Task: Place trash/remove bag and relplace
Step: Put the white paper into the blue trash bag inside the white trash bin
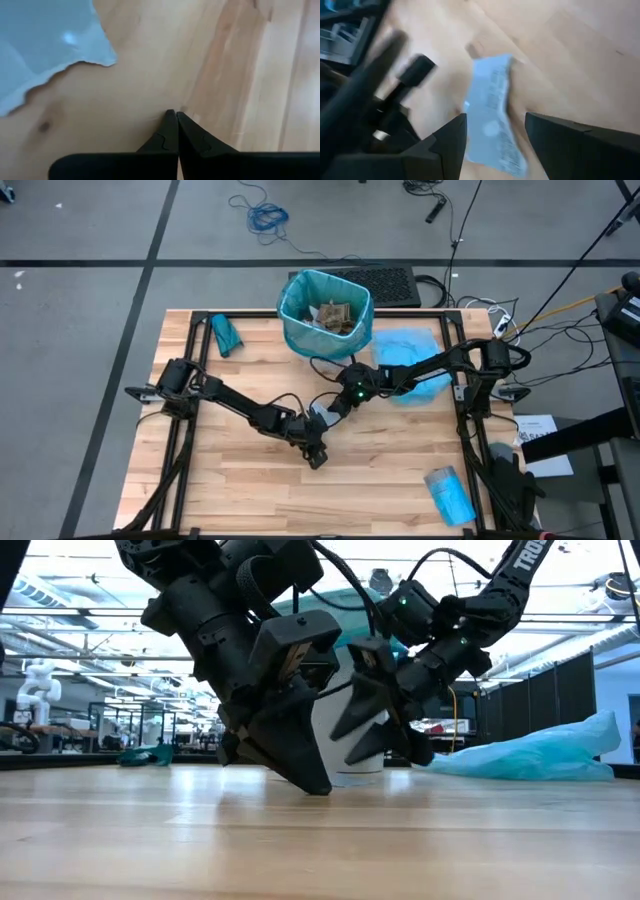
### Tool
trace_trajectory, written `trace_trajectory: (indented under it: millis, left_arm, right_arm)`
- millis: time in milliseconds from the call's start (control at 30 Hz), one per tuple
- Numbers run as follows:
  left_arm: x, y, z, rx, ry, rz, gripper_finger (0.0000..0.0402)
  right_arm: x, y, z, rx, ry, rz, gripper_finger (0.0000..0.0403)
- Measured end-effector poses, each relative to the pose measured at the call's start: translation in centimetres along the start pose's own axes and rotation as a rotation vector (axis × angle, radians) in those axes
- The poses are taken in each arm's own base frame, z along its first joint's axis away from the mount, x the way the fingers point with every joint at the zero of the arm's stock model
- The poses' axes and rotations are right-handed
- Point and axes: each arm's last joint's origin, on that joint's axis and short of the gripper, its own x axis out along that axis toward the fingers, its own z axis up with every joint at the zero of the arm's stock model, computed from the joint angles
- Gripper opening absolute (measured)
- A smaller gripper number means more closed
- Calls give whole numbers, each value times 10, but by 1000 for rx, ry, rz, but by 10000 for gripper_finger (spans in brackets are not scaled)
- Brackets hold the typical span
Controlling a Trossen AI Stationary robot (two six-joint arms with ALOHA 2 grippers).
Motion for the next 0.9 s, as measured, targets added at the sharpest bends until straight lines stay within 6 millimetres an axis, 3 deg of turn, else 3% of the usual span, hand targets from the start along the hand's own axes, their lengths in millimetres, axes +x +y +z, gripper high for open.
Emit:
trace_trajectory:
  millis: [433, 900]
  left_arm:
    - [0, 20, 14, 4, -23, 63, 0]
    - [-1, 31, 22, 36, -44, 99, 0]
  right_arm:
    - [12, -14, -4, 13, 61, -2, 196]
    - [21, -1, -13, 27, 119, 148, 196]
